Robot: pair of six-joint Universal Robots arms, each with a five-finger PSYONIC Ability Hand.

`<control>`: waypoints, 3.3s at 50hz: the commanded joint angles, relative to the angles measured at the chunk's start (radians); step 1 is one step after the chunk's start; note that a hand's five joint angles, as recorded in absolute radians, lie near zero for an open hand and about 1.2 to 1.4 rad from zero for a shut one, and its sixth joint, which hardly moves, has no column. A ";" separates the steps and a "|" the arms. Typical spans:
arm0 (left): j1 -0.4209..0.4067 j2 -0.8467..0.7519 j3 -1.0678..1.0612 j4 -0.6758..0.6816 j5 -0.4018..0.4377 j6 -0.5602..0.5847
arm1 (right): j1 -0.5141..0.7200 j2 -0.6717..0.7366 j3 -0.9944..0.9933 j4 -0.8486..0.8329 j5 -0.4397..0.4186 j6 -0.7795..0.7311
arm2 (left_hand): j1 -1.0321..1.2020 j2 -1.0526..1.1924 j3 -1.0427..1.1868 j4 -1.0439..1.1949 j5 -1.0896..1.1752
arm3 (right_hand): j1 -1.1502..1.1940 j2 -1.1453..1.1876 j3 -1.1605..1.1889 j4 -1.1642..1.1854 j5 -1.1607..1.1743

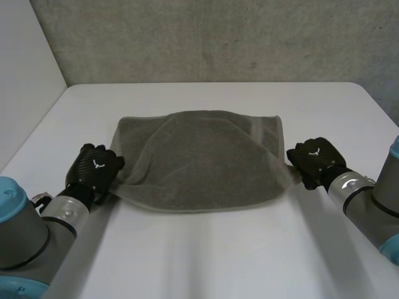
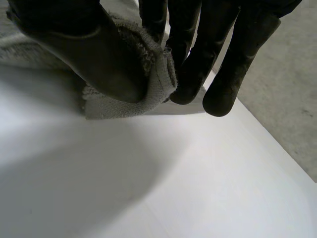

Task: Fold the towel.

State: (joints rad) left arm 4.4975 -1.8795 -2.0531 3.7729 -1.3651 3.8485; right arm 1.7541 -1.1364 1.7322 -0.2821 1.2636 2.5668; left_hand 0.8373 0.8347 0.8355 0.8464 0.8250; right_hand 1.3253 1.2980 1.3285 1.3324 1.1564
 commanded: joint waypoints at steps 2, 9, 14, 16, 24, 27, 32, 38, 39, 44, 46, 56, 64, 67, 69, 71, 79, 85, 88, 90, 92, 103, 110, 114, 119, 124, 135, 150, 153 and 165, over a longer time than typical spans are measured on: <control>0.044 -0.006 -0.002 -0.012 -0.002 0.000 | -0.028 -0.006 -0.003 -0.009 0.006 0.088 | -0.113 -0.110 -0.111 -0.122 -0.275 | 0.071 0.098 0.068 0.064 0.065; 0.061 -0.003 -0.007 -0.016 -0.026 0.000 | -0.036 -0.011 -0.002 -0.014 0.054 0.092 | -0.066 -0.064 -0.064 -0.075 -0.229 | 0.071 0.098 0.068 0.064 0.065; 0.060 0.003 -0.007 -0.021 -0.031 0.000 | -0.036 -0.025 -0.002 -0.011 0.077 0.093 | 0.554 0.557 0.556 0.545 0.392 | 0.071 0.098 0.068 0.064 0.065; 0.058 0.013 -0.007 -0.030 -0.031 0.003 | -0.034 -0.042 -0.003 -0.008 0.080 0.093 | 0.559 0.562 0.561 0.550 0.397 | 0.071 0.098 0.068 0.064 0.065; 0.049 0.241 0.044 -0.160 -0.028 -0.012 | -0.033 -0.246 -0.108 0.116 0.080 0.079 | 0.559 0.562 0.561 0.550 0.397 | 0.071 0.098 0.068 0.064 0.065; 0.045 0.366 0.112 -0.205 -0.031 -0.049 | -0.041 -0.314 -0.247 0.338 0.059 0.084 | 0.559 0.562 0.561 0.550 0.397 | 0.071 0.098 0.068 0.064 0.065; 0.038 0.504 0.280 -0.343 -0.025 -0.135 | -0.082 -0.371 -0.474 0.566 0.019 0.062 | 0.559 0.562 0.561 0.550 0.397 | 0.071 0.098 0.068 0.064 0.065; 0.052 0.527 0.505 -0.573 -0.020 -0.195 | -0.140 -0.444 -0.681 0.678 -0.007 0.016 | 0.559 0.562 0.561 0.550 0.397 | 0.071 0.098 0.068 0.064 0.065; 0.052 0.514 0.537 -0.613 -0.020 -0.193 | -0.165 -0.439 -0.709 0.692 -0.015 0.016 | 0.559 0.562 0.561 0.550 0.397 | 0.071 0.098 0.068 0.064 0.065; 0.052 0.375 0.571 -0.667 -0.020 -0.188 | -0.163 -0.352 -0.715 0.705 -0.024 0.001 | 0.559 0.562 0.561 0.550 0.397 | 0.071 0.098 0.068 0.064 0.065; 0.052 0.324 0.568 -0.671 -0.020 -0.187 | -0.145 -0.313 -0.708 0.712 -0.020 -0.013 | 0.559 0.562 0.561 0.550 0.397 | 0.071 0.098 0.068 0.064 0.065; 0.045 -0.035 0.639 -0.677 -0.029 -0.127 | -0.022 -0.025 -0.692 0.733 0.082 -0.224 | 0.559 0.562 0.561 0.550 0.397 | 0.071 0.098 0.068 0.064 0.065; -0.017 -0.167 1.020 -0.679 -0.095 -0.046 | 0.064 0.126 -0.907 0.473 0.193 -0.197 | 0.559 0.562 0.561 0.550 0.397 | 0.071 0.098 0.068 0.064 0.065; -0.026 -0.162 1.096 -0.637 -0.101 -0.067 | 0.076 0.118 -0.927 0.347 0.207 -0.157 | 0.559 0.562 0.561 0.550 0.397 | 0.071 0.098 0.068 0.064 0.065; -0.063 -0.144 1.207 -0.499 -0.112 -0.140 | 0.074 0.057 -0.893 0.034 0.223 -0.077 | 0.559 0.562 0.561 0.550 0.397 | 0.071 0.098 0.068 0.064 0.065; -0.070 -0.123 1.232 -0.422 -0.114 -0.186 | 0.070 0.000 -0.848 -0.115 0.238 -0.051 | 0.559 0.562 0.561 0.550 0.397 | 0.071 0.098 0.068 0.064 0.065; -0.057 -0.007 1.164 -0.243 -0.111 -0.369 | 0.071 -0.164 -0.680 -0.298 0.237 -0.016 | 0.559 0.562 0.561 0.550 0.397 | 0.071 0.098 0.068 0.064 0.065; -0.011 -0.010 0.975 -0.234 -0.098 -0.369 | 0.059 -0.131 -0.608 -0.154 0.162 -0.017 | 0.559 0.562 0.561 0.550 0.397 | 0.071 0.098 0.068 0.064 0.065; -0.001 -0.024 0.871 -0.228 -0.091 -0.369 | 0.059 -0.085 -0.571 -0.096 0.123 -0.023 | 0.559 0.562 0.561 0.550 0.397 | 0.071 0.098 0.068 0.064 0.065; 0.000 -0.038 0.816 -0.216 -0.077 -0.369 | 0.059 -0.063 -0.545 -0.071 0.108 -0.023 | 0.559 0.562 0.561 0.550 0.397 | 0.071 0.098 0.068 0.064 0.065; 0.002 -0.058 0.758 -0.194 -0.057 -0.369 | 0.059 -0.042 -0.510 -0.052 0.094 -0.025 | 0.559 0.562 0.561 0.550 0.397 | 0.071 0.098 0.068 0.064 0.065; 0.003 -0.253 0.406 0.031 0.029 -0.213 | 0.070 0.210 -0.347 -0.026 0.089 -0.122 | 0.559 0.562 0.561 0.550 0.397 | 0.071 0.098 0.068 0.064 0.065; 0.006 -0.293 0.295 0.057 0.031 0.050 | 0.053 0.236 -0.286 -0.025 0.103 -0.232 | 0.559 0.562 0.561 0.550 0.397 | 0.071 0.098 0.068 0.064 0.065; 0.011 -0.233 0.258 0.045 0.029 0.095 | 0.042 0.164 -0.263 -0.016 0.103 -0.229 | 0.559 0.562 0.561 0.550 0.397 | 0.071 0.098 0.068 0.064 0.065; 0.034 -0.110 0.200 0.024 0.029 0.082 | 0.004 0.046 -0.217 0.063 0.094 -0.220 | 0.559 0.562 0.561 0.550 0.397 | 0.071 0.098 0.068 0.064 0.065; 0.035 -0.015 0.159 -0.022 0.029 0.068 | -0.033 -0.054 -0.189 0.142 0.092 -0.223 | 0.559 0.562 0.561 0.550 0.397 | 0.071 0.098 0.068 0.064 0.065; 0.072 0.239 0.006 -0.205 0.116 0.066 | -0.211 -0.281 -0.165 0.516 -0.041 -0.250 | 0.559 0.562 0.561 0.550 0.397 | 0.071 0.098 0.068 0.064 0.065; 0.126 0.296 0.021 -0.321 0.259 -0.067 | -0.278 -0.307 -0.195 0.616 -0.285 -0.293 | 0.559 0.562 0.561 0.550 0.397 | 0.071 0.098 0.068 0.064 0.065; 0.101 0.154 0.111 -0.305 0.245 -0.083 | -0.269 -0.197 -0.252 0.536 -0.262 -0.280 | 0.559 0.562 0.561 0.550 0.397 | 0.071 0.098 0.068 0.064 0.065; 0.038 -0.317 0.664 -0.407 0.103 -0.081 | -0.104 0.213 -0.644 0.460 0.009 -0.235 | 0.559 0.562 0.561 0.550 0.397 | 0.071 0.098 0.068 0.064 0.065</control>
State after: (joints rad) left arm 4.5508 -1.9907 -1.6769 3.4407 -1.1772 3.7637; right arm 1.5643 -1.1119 1.2840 0.2214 1.1271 2.3061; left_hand 1.4249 1.5065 1.5512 1.5182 1.4599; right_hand 1.3279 1.3089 1.3344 1.3324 1.1566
